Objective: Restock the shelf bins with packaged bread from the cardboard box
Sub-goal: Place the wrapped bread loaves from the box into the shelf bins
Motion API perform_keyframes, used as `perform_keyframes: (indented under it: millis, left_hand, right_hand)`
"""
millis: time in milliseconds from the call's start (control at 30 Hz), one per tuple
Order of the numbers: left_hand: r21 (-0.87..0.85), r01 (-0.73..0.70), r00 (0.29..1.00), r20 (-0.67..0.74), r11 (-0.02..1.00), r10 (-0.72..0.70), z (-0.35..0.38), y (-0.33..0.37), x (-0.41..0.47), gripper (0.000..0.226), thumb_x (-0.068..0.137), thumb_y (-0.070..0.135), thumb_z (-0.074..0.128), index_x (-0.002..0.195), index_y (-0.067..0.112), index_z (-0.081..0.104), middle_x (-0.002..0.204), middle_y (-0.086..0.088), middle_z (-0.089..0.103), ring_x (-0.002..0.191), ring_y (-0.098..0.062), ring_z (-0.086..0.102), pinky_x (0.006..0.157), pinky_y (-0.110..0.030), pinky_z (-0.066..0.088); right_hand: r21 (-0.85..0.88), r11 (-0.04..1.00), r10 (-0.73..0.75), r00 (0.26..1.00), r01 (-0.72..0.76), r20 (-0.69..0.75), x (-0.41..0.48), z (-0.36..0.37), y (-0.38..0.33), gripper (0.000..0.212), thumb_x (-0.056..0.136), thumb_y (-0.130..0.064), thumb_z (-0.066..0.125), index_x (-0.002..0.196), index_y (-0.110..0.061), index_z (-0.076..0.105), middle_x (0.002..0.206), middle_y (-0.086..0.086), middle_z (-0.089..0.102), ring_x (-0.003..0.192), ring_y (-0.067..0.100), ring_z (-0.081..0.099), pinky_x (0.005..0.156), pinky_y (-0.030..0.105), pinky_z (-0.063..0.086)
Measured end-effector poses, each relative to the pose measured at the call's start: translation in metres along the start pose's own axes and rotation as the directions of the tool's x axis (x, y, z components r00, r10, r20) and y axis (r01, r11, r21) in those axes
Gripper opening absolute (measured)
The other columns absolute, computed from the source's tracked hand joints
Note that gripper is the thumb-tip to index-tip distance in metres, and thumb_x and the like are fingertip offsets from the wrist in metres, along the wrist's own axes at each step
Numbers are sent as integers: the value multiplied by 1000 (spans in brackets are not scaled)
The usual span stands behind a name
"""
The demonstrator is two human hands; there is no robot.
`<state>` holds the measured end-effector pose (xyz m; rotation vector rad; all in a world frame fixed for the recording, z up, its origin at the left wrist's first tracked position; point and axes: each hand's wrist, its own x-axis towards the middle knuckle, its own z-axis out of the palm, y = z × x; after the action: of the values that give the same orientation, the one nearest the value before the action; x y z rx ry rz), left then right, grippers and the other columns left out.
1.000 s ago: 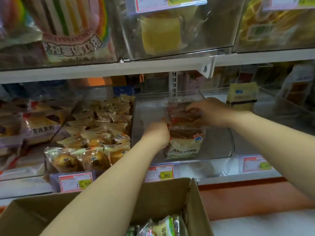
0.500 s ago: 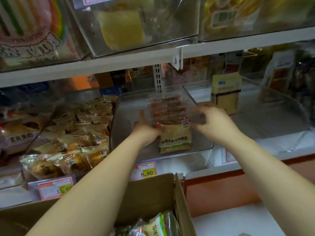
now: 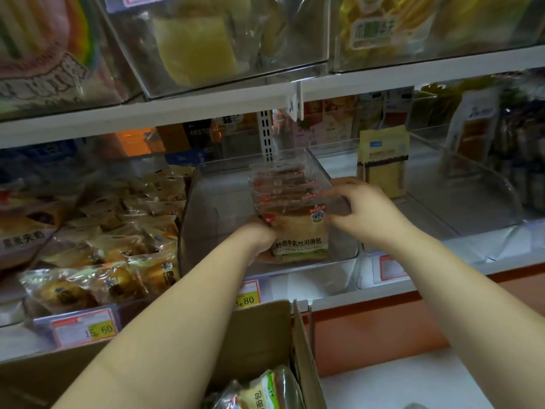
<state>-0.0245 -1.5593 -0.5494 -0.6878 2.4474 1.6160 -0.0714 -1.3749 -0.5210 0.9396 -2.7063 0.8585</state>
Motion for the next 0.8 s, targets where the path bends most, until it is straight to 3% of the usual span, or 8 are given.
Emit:
perform_keyframes:
  millis: [100, 167, 300, 400, 500, 600, 800]
  left_hand:
    - [281, -107, 991, -46, 954, 125, -5, 6, -19, 10, 95, 25, 56, 93, 16, 61, 98, -8, 66, 91, -22, 61, 86, -34, 50]
    - [416, -184, 964, -99, 890, 246, -10, 12, -42, 19, 96, 24, 54, 109, 12, 61, 109, -10, 64, 98, -24, 59, 85, -31, 48]
    - [431, -297, 857, -272, 852, 437, -23, -2, -96, 44, 94, 24, 58, 136, 19, 46, 130, -3, 57, 118, -19, 54, 88, -23, 40]
    - [484, -386, 811, -228, 786, 539, -37, -29, -134, 40, 94, 20, 56, 133, 24, 50, 127, 3, 59, 113, -10, 55, 93, -23, 43]
    - [539, -366, 853, -131, 758, 505, -52, -61, -163, 30, 94, 22, 56, 124, 26, 58, 115, 8, 64, 101, -4, 57, 90, -24, 48]
    - [641, -262, 914, -76, 722, 398, -78, -96, -191, 31, 93, 29, 57, 124, 28, 57, 120, 8, 63, 106, -7, 58, 92, -28, 48]
    - [754, -40, 994, -35, 656, 101, -133, -157, -247, 45, 92, 43, 56, 135, 32, 47, 131, 8, 55, 119, -13, 51, 97, -34, 45]
  right_hand:
    - [-54, 998, -20, 1000, 19, -16, -9, 1, -11, 38, 83, -18, 66, 121, -22, 63, 126, 3, 57, 112, 22, 54, 92, 35, 47]
    - [-94, 995, -51, 997, 46, -54, -19, -2, -25, 37, 84, -21, 66, 122, -21, 63, 128, 2, 54, 118, 21, 50, 98, 36, 44]
    - [-81, 983, -166, 986, 164, -10, -45, -1, -64, 34, 87, -25, 65, 121, -21, 62, 121, -4, 59, 112, 15, 53, 96, 29, 43]
    - [-22, 976, -213, 974, 216, 81, -73, 9, -92, 31, 87, -23, 66, 119, -21, 64, 113, -8, 64, 101, 7, 56, 89, 21, 42]
    - [19, 970, -244, 956, 244, 162, -97, 26, -112, 26, 85, -22, 68, 111, -20, 68, 101, -10, 66, 88, 6, 58, 82, 24, 46]
    - [0, 962, -262, 920, 274, 293, -111, 46, -134, 28, 85, -27, 67, 112, -22, 67, 106, -8, 68, 99, 11, 61, 87, 26, 46]
    - [-81, 946, -195, 749, 314, 634, -127, 91, -182, 36, 86, -34, 67, 120, -25, 62, 115, -7, 64, 102, 8, 58, 92, 24, 46]
